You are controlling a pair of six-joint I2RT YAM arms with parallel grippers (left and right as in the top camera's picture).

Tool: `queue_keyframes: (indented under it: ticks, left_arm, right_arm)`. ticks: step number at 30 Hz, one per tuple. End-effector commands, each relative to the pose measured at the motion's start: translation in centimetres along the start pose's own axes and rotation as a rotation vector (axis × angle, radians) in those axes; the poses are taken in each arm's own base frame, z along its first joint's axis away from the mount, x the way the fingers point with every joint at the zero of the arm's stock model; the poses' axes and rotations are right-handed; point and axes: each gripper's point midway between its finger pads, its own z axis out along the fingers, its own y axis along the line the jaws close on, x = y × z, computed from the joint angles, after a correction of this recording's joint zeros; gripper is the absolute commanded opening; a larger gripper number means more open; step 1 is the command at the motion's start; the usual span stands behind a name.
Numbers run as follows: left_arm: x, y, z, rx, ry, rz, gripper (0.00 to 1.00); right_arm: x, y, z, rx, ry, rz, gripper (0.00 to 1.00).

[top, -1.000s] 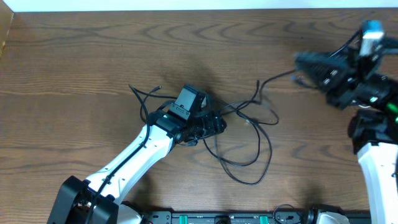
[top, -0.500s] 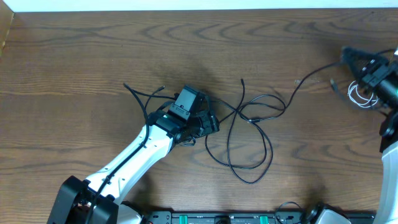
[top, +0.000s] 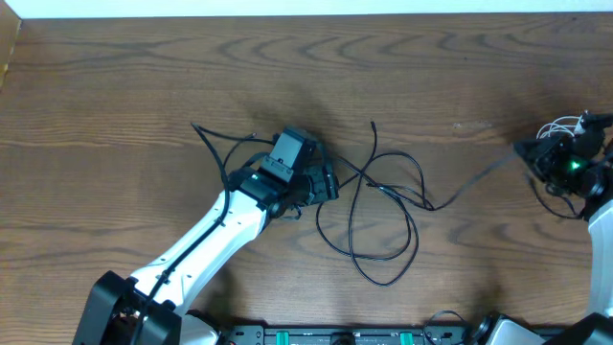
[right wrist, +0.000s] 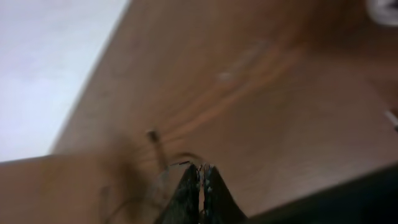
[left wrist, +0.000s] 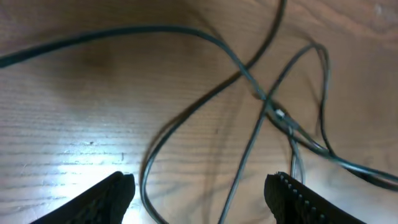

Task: Untangle cables

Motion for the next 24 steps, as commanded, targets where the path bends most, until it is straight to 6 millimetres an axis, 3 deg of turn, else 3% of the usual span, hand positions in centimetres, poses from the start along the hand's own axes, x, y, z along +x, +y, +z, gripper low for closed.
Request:
queue_keyframes:
  ticks: [1, 5, 15, 24]
  left_arm:
    - [-1.5, -3.0, -1.2, 0.041, 0.0, 0.147, 0.72]
    - [-0.3, -4.5, -0.5, 0.054, 0.069, 0.087, 0.72]
    - [6.2, -7.9, 3.5, 0.022, 0.203, -0.11, 0.68]
    - [6.3, -8.1, 4.0, -0.056, 0.081, -0.321, 0.68]
  right_arm:
    - [-0.7, -2.5, 0.3, 0.125, -0.03, -0.06, 0.01]
    - [-0.5, -2.8, 0.6, 0.13, -0.014, -0.056, 0.01]
    - [0.3, -3.1, 0.5, 0.143, 0.019, -0.072, 0.01]
    - [0.8, -3.3, 0.5, 0.15, 0.038, -0.062, 0.01]
